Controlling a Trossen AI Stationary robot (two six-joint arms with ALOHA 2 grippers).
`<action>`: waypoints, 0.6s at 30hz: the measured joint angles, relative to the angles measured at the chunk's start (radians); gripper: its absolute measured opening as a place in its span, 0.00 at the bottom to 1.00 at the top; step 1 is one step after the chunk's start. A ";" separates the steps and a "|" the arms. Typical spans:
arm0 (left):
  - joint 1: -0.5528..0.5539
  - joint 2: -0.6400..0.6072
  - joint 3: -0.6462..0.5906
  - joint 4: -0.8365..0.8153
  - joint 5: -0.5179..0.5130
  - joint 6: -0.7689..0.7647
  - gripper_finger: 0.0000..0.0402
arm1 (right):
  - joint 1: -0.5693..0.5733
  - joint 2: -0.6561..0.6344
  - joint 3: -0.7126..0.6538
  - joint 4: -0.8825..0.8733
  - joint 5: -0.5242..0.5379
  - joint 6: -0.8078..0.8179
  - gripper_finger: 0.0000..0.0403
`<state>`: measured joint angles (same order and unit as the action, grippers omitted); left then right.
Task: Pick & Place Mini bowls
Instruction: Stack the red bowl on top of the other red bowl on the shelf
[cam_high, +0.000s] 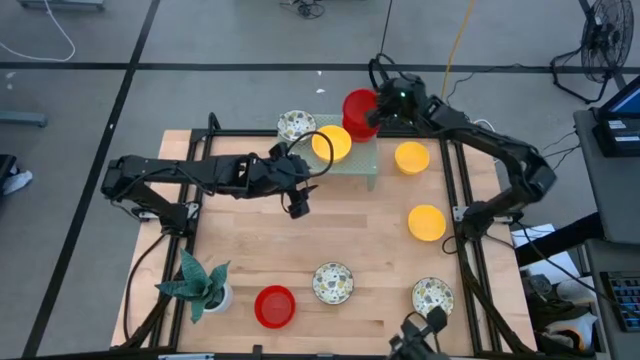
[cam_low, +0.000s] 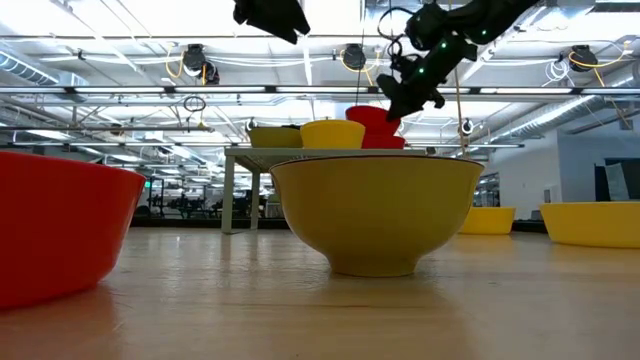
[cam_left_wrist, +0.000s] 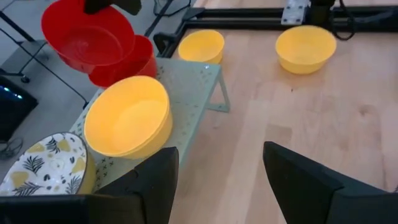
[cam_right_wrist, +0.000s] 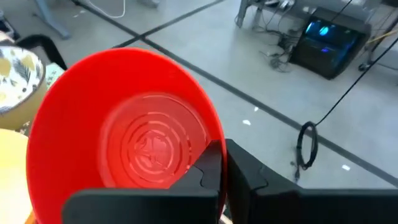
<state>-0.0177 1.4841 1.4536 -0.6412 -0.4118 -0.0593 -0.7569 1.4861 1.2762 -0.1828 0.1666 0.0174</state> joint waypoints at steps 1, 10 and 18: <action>0.000 0.000 0.000 -0.008 0.000 0.000 0.60 | -0.002 0.006 0.000 0.003 -0.004 0.001 0.00; 0.000 0.000 0.000 -0.037 0.000 0.002 0.60 | -0.014 0.018 0.000 -0.043 -0.013 0.006 0.00; 0.000 0.000 0.000 -0.039 0.000 0.001 0.60 | -0.014 0.018 0.001 -0.070 -0.055 0.007 0.04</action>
<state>-0.0177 1.4845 1.4534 -0.6800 -0.4118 -0.0582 -0.7712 1.5043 1.2770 -0.2532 0.1114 0.0249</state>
